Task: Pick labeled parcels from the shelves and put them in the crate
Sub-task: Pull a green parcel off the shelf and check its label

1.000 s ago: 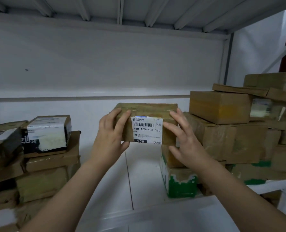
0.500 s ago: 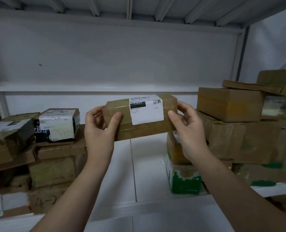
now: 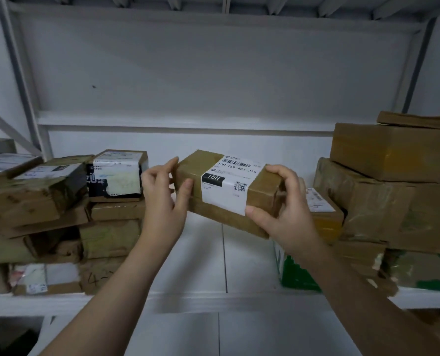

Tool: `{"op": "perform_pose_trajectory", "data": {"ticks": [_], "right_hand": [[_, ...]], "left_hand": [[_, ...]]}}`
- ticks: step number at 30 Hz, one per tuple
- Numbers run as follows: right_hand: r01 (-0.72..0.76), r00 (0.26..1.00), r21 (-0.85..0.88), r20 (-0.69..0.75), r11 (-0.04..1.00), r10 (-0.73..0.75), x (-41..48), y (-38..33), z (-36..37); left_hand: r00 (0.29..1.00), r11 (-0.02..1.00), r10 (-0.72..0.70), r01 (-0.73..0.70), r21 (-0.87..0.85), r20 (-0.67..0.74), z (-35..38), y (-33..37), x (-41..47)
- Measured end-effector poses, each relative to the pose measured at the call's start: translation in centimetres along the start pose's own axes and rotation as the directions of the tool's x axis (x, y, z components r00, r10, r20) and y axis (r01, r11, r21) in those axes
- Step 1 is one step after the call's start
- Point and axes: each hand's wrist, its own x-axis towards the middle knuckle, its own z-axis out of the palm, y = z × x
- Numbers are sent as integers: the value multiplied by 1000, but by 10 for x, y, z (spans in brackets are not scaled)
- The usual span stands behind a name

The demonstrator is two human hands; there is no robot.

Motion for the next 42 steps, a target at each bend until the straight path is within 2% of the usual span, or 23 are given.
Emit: {"op": "perform_pose_trajectory", "data": {"ticks": [3, 6, 11, 13, 15, 17, 22, 27, 30, 34, 38, 42], "right_hand": [[38, 984, -203, -161, 978, -72, -12, 8, 34], [22, 980, -323, -178, 946, -84, -28, 32, 78], [-76, 992, -483, -123, 872, 18, -55, 66, 143], [-102, 995, -554, -42, 826, 95, -65, 76, 161], [-91, 984, -556, 78, 826, 161, -73, 82, 171], [-74, 972, -499, 158, 863, 175, -75, 83, 177], [-27, 961, -368, 247, 929, 126, -66, 77, 194], [-4, 958, -387, 264, 922, 115, -68, 75, 209], [10, 957, -444, 264, 896, 120, -68, 73, 201], [71, 986, -453, 167, 889, 6, -63, 60, 166], [146, 987, -481, 10, 865, -161, -58, 49, 105], [117, 966, -583, -122, 804, -228, -56, 51, 35]], "left_hand": [[985, 948, 118, -150, 282, 127, -5, -8, -16], [973, 866, 167, -223, 447, 162, -21, -17, -41], [986, 784, 30, -124, 609, 162, -58, -58, -88], [978, 715, -46, -110, 690, 203, -68, -75, -104], [958, 682, -117, -115, 722, 263, -75, -88, -114], [936, 677, -167, -119, 726, 310, -79, -99, -119], [916, 683, -207, -117, 721, 345, -86, -112, -123], [916, 693, -191, -130, 709, 354, -89, -113, -124], [920, 737, -154, -136, 663, 360, -87, -105, -122], [922, 824, -33, -194, 532, 387, -72, -79, -112], [914, 887, 63, -236, 398, 402, -38, -51, -103], [892, 938, 76, -216, 273, 445, 9, -24, -99]]}}
